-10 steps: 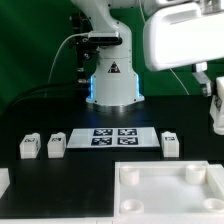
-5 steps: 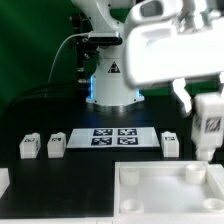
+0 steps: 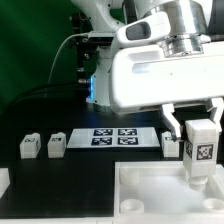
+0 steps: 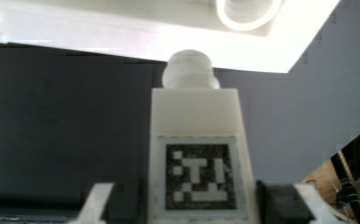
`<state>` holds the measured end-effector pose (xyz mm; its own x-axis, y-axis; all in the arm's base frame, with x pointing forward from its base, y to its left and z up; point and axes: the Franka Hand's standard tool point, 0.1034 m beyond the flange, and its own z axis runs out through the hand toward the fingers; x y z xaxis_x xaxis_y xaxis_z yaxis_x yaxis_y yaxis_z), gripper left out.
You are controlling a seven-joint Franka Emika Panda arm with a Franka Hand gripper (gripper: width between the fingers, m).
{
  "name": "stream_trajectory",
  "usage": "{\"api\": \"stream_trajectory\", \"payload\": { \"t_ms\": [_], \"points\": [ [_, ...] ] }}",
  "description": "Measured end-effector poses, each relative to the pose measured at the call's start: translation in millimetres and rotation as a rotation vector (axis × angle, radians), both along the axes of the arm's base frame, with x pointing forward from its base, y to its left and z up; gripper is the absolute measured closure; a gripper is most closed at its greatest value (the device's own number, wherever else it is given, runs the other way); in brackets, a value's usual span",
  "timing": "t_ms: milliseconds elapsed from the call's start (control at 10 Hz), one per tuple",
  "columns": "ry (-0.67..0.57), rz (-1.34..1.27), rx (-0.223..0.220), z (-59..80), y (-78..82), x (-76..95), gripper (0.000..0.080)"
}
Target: Assemble one leg
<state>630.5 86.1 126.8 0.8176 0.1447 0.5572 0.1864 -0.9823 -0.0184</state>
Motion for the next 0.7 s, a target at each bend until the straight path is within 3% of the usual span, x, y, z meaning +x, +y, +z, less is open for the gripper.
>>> {"api": "stream_trajectory", "payload": {
  "t_ms": [200,400,700],
  "points": [
    [0.004,0.015,0.008,-6.9,12.7,-8.3,0.0508],
    [0.003,0.029,0.021,-24.6,26.7,-13.7,0.0508],
    [0.01,0.032,0.021,-34.3,28.8,-16.9,0.0508]
  ]
}}
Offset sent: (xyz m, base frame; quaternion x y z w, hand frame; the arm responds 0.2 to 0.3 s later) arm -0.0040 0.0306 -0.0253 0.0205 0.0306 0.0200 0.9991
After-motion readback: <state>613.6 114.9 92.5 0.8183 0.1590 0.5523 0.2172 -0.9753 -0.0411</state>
